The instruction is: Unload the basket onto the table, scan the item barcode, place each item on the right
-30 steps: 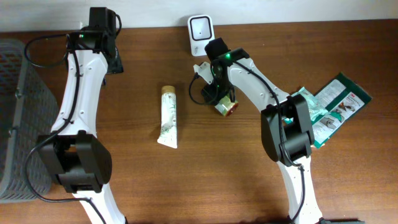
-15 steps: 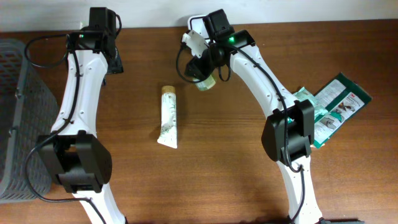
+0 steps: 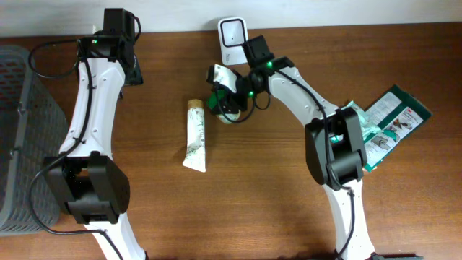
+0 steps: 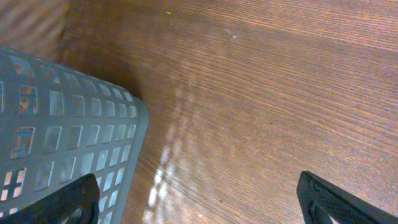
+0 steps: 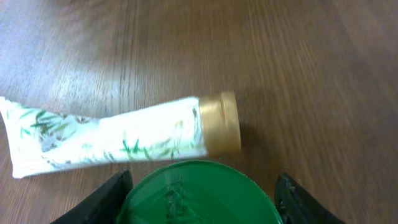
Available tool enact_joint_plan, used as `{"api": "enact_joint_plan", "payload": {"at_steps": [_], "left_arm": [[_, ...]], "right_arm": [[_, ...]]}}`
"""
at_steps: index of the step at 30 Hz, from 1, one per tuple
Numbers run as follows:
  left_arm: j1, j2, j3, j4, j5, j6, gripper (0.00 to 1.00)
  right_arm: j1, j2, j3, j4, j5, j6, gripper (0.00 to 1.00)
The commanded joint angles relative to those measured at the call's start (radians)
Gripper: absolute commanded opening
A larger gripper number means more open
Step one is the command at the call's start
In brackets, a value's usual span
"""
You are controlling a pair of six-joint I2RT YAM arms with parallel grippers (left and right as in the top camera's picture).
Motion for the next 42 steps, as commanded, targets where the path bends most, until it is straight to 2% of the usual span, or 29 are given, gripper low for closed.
{"api": "enact_joint_plan", "payload": {"at_steps": [1,5,8,11,12,14,15,17,19,22,24,27,30,32,34,36,42], "left_arm": [[0.0,-0.008,0.003,0.001,-0.01,0.001,0.99],[0.0,-0.008,0.003,0.002,-0.01,0.001,0.99],[0.001,-0.008,0.003,0.001,-0.01,0.001,0.99],[0.001,-0.008,0.003,0.002,-0.01,0.001,0.99],[0.001,-0.008,0.003,0.001,-0.01,0.001,0.99],[0.001,-0.008,0.003,0.001,-0.01,0.001,0.99],[0.001,-0.008,0.003,0.001,-0.01,0.001,0.99],[0.001,-0.008,0.003,0.001,-0.01,0.001,0.99],[0.001,-0.008,0.003,0.001,-0.01,0.002,0.99],[0.001,-0.008,0.003,0.001,-0.01,0.001,0.99],[0.001,-0.008,0.003,0.001,-0.01,0.001,0.99],[0.001,-0.008,0.003,0.001,-0.01,0.001,0.99],[0.001,-0.008,0.003,0.001,-0.01,0.001,0.99],[0.001,-0.008,0.003,0.001,-0.01,0.001,0.99],[0.001,-0.008,0.003,0.001,-0.01,0.001,0.99],[0.001,-0.008,0.003,0.001,-0.01,0.001,0.99],[0.001,-0.008,0.003,0.001,-0.01,0.002,0.99]], "right_arm": [[-0.023,-0.013,-0.014,-0.006,-0.058,-0.014,0.53],[-0.053,-0.013,-0.014,-0.061,0.033,-0.014,0.75],[-0.063,-0.013,-0.014,-0.114,0.105,-0.014,0.84],[-0.065,-0.019,-0.008,-0.157,0.095,-0.008,0.98],[-0.065,-0.03,0.002,-0.183,0.085,0.004,0.98],[-0.065,-0.058,0.04,-0.23,0.089,0.174,0.98],[-0.065,-0.078,0.078,-0.262,0.126,0.372,0.98],[-0.061,-0.093,0.164,-0.366,0.22,0.606,0.99],[-0.042,-0.094,0.264,-0.528,0.312,0.657,0.98],[0.033,-0.094,0.292,-0.648,0.609,0.89,0.98],[0.109,-0.094,0.29,-0.666,0.829,1.01,0.98],[0.169,-0.093,0.289,-0.568,0.909,1.037,0.98],[0.167,-0.09,0.285,-0.485,0.91,1.153,0.98],[0.143,-0.086,0.285,-0.483,0.925,1.382,0.93],[0.127,-0.079,0.285,-0.476,0.904,1.489,0.93],[0.126,-0.059,0.283,-0.441,0.838,1.487,0.93],[0.129,-0.01,0.269,-0.428,0.808,1.509,0.93]]}}
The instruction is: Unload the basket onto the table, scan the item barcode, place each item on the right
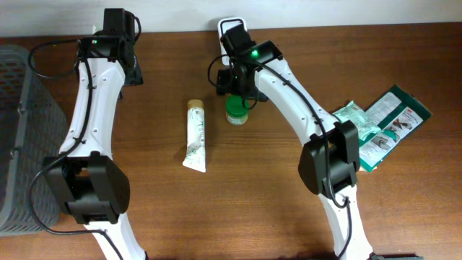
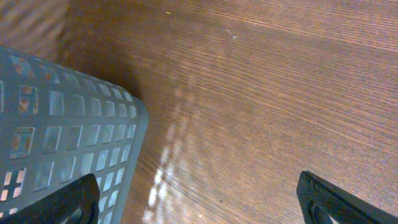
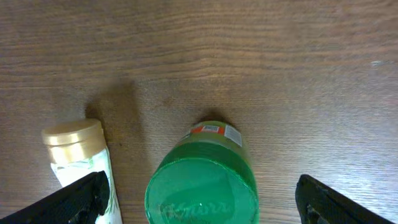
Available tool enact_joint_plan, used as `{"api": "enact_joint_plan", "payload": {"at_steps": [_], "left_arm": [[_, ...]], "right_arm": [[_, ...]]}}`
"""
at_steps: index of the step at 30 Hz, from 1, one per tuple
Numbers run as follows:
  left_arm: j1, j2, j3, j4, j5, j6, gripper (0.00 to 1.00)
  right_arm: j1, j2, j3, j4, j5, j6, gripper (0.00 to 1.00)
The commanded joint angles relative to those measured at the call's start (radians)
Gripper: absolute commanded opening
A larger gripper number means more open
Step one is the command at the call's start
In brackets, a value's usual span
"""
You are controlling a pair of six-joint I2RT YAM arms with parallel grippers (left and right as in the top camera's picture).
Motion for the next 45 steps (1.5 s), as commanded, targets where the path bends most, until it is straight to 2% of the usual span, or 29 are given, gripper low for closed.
{"api": "enact_joint_plan", "payload": {"at_steps": [1,4,7,11,14,16,22,28,31,32,34,35,36,38,39,41,43,44,45], "left_arm": [[0.001,-0.008,0.003,0.001,-0.01,0.001,0.99],[0.001,-0.008,0.003,0.001,-0.01,0.001,0.99],[0.001,-0.008,0.003,0.0,-0.01,0.001,0.99],[0.001,-0.008,0.003,0.001,-0.01,0.001,0.99],[0.001,-0.008,0.003,0.001,-0.01,0.001,0.99],[0.001,-0.008,0.003,0.001,-0.01,0.002,0.99],[0.001,-0.008,0.003,0.001,-0.01,0.001,0.99],[0.001,-0.008,0.003,0.001,-0.01,0.001,0.99],[0.001,-0.008,0.003,0.001,-0.01,0.001,0.99],[0.001,-0.008,0.003,0.001,-0.01,0.001,0.99],[0.001,-0.008,0.003,0.001,-0.01,0.001,0.99],[0.001,-0.008,0.003,0.001,-0.01,0.001,0.99],[0.001,-0.008,0.003,0.001,-0.01,0.001,0.99],[0.001,-0.008,0.003,0.001,-0.01,0.001,0.99],[0.001,-0.008,0.003,0.001,-0.01,0.001,0.99],[0.001,-0.008,0.003,0.001,-0.01,0.001,0.99],[0.001,-0.008,0.003,0.001,-0.01,0.001,0.99],[0.001,-0.008,0.003,0.001,-0.01,0.001,0.99],[0.001,-0.008,0.003,0.001,-0.01,0.001,0.99]], "right_arm": [[0.006,0.036,-0.008,0.012,-0.025,0.025,0.91],[0.006,0.058,-0.01,0.005,-0.025,0.025,0.89],[0.006,0.071,-0.01,-0.017,-0.024,0.02,0.81],[0.005,0.071,-0.009,-0.069,-0.022,-0.037,0.67],[0.004,0.06,-0.009,-0.087,-0.032,-0.148,0.61],[0.004,0.041,-0.009,-0.096,-0.072,-0.314,0.61],[0.006,0.019,-0.008,-0.156,-0.119,-1.077,0.61],[0.006,0.021,-0.009,-0.173,-0.119,-1.631,0.61],[0.006,0.021,-0.009,-0.212,-0.113,-1.848,0.61],[0.006,0.021,-0.009,-0.213,-0.08,-1.865,0.62],[0.005,0.021,-0.009,-0.212,-0.049,-1.865,0.71],[0.006,0.021,-0.009,-0.213,-0.048,-1.865,0.87],[0.009,0.02,-0.009,-0.214,-0.048,-1.856,0.98],[0.022,0.015,-0.001,-0.213,-0.048,-1.809,0.98],[0.033,0.014,0.026,-0.212,-0.051,-1.738,0.98],[0.045,0.014,0.11,-0.212,-0.068,-1.526,0.98],[0.047,0.014,0.223,-0.217,-0.074,-1.028,0.98],[0.044,0.014,0.252,-0.254,-0.074,-0.854,0.98],[0.04,0.014,0.257,-0.299,-0.075,-0.752,0.98]]}}
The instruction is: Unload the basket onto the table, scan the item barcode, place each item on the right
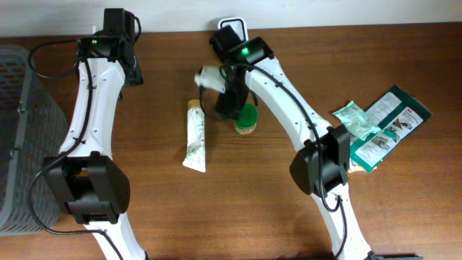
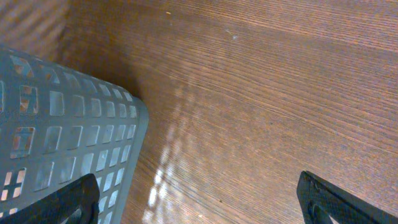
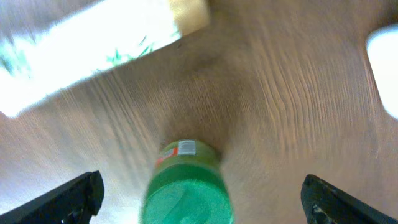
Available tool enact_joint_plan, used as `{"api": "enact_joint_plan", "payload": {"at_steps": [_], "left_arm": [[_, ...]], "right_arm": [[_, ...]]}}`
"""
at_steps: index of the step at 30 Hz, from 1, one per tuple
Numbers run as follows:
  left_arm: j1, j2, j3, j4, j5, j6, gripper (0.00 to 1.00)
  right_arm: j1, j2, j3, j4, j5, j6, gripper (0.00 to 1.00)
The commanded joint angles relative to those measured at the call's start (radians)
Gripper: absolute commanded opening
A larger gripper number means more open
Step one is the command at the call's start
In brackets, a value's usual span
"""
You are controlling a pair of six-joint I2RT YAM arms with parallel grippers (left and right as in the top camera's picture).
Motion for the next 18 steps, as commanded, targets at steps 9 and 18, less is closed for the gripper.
{"api": "enact_joint_plan", "payload": {"at_steps": [9,18], "left_arm": [[0.001,-0.008,0.003,0.001,-0.01,0.001,0.99],[0.001,-0.008,0.003,0.001,-0.01,0.001,0.99]], "right_arm": [[-0.034,-0.03,-0.081,-0.023,0.192,0.996,1.0],[-0.032,-0.029,-0.216,0.064,0.095,1.025,0.97]]}}
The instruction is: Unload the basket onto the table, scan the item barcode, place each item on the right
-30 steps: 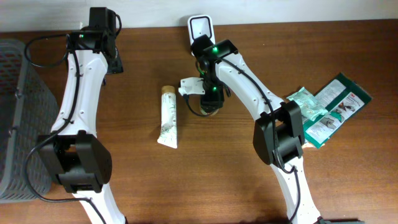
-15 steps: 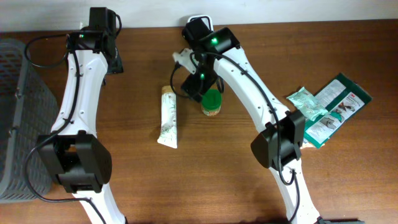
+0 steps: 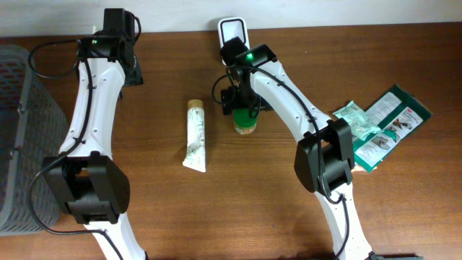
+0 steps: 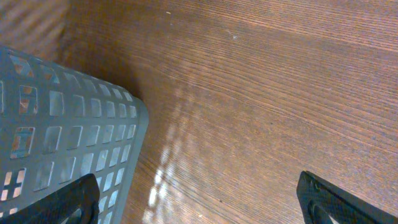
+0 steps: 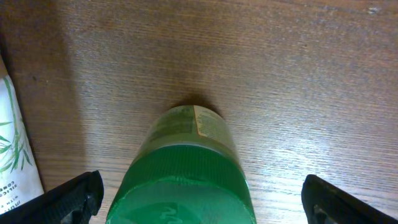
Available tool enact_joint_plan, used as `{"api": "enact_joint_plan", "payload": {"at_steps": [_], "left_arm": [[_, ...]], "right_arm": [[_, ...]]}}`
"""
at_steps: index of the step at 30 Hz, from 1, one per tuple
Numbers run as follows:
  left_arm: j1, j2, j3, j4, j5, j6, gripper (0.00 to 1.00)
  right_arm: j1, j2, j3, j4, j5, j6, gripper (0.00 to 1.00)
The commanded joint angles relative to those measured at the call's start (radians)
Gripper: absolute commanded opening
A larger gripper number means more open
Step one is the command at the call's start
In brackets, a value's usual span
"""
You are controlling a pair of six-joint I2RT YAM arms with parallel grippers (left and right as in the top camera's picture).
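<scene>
A jar with a green lid stands upright on the table, its paper label facing away from the camera. My right gripper hangs just above it, open, with the fingertips wide of the lid on both sides. From overhead, the jar is below the white scanner, and the right gripper is between them. My left gripper is open and empty at the far left of the table.
A white tube with a gold cap lies left of the jar, its edge also showing in the right wrist view. A grey mesh basket stands at the left edge, close to the left gripper. Green packets lie at the right.
The right wrist has turned: then the tube lay across the top of its view, now at the left edge. The jar stands at about the same spot. The left arm has not moved.
The right gripper was shut on the green-lidded jar, holding it tilted just below the scanner. Then the jar stood upright on the table with the gripper open above it. Then the jar stood a little nearer the front, and the open gripper has stayed over it.
</scene>
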Motion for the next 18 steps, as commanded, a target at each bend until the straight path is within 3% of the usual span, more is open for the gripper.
{"api": "enact_joint_plan", "payload": {"at_steps": [1,4,6,7,10,14,16,18], "left_arm": [[0.001,-0.008,0.003,0.001,-0.01,0.001,0.99],[0.001,-0.008,0.003,0.001,-0.01,0.001,0.99],[0.001,-0.008,0.003,0.001,-0.01,0.001,0.99],[0.001,-0.008,0.003,0.001,-0.01,0.002,0.99],[0.001,-0.008,0.003,0.001,-0.01,0.001,0.99],[0.001,-0.008,0.003,0.001,-0.01,0.001,0.99],[0.001,-0.008,0.003,0.001,-0.01,0.001,0.99],[0.001,-0.008,0.003,0.001,-0.01,0.001,0.99]], "right_arm": [[0.005,-0.015,-0.005,-0.001,-0.018,0.006,0.96],[0.012,-0.015,-0.013,-0.016,-0.046,-0.037,0.86],[0.012,-0.015,-0.016,-0.024,-0.047,-0.037,0.7],[0.012,-0.015,-0.016,-0.032,-0.047,-0.037,0.66],[0.008,-0.016,-0.009,-0.039,-0.048,-0.08,0.66],[0.011,-0.018,0.08,-0.105,-0.051,-0.37,0.65],[0.024,-0.018,0.095,-0.139,-0.051,-0.629,0.65],[0.034,-0.017,0.093,-0.14,-0.078,-0.778,0.65]]}}
